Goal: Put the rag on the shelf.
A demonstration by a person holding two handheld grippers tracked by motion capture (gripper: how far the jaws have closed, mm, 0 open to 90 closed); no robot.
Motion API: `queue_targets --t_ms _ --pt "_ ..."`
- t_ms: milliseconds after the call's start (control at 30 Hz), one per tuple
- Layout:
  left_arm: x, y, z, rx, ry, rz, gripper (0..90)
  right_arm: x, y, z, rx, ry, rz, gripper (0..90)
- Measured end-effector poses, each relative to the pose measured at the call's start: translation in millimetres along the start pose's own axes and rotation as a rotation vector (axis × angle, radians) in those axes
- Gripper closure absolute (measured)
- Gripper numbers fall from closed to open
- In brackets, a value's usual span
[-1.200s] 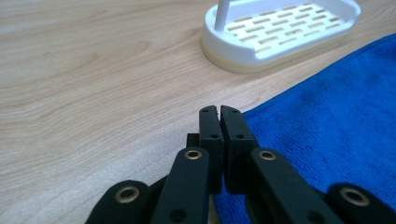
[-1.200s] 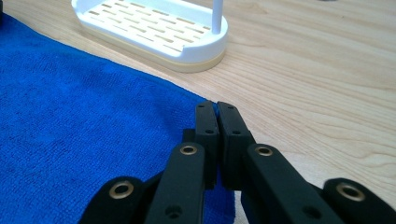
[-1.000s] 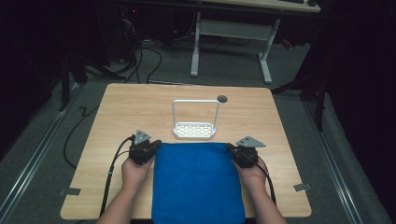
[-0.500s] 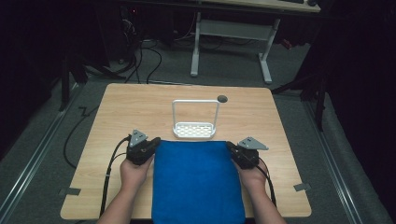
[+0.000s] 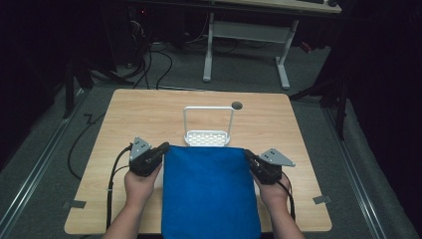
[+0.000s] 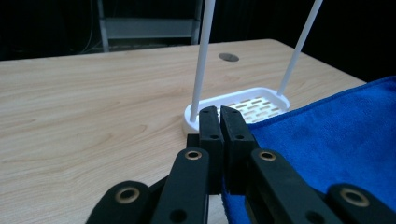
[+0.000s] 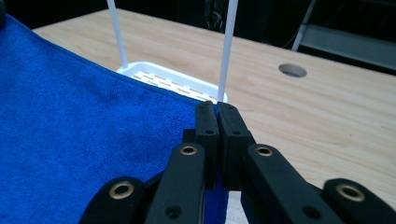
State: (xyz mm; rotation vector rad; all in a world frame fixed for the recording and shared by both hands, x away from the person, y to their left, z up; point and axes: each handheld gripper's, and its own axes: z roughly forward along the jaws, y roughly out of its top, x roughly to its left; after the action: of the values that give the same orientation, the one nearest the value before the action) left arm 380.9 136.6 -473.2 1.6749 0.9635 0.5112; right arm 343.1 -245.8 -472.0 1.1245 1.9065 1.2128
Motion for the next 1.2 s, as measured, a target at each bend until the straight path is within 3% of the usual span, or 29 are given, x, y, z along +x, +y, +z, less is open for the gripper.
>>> queue_targets --t_ms 700,933,1067,1200 --pt "-20.1 29.2 -34.0 -0.166 -0.01 0.046 88.5 9.9 31.2 -33.6 -0.157 0.008 -0.017 88.6" --pt "-24.7 44.7 -44.2 -0.225 -0.009 0.059 88.5 11.2 46.5 -48.9 -0.225 0.011 -0.018 88.6" --pt "-27.2 59.2 -49.2 -0.277 -0.008 0.059 88.6 15.1 60.5 -57.8 -0.27 0.013 -0.043 88.6" --pt "-28.4 68.1 -49.6 -0.286 0.0 0.075 88.6 15.5 68.9 -60.5 -0.297 0.016 -0.051 88.6"
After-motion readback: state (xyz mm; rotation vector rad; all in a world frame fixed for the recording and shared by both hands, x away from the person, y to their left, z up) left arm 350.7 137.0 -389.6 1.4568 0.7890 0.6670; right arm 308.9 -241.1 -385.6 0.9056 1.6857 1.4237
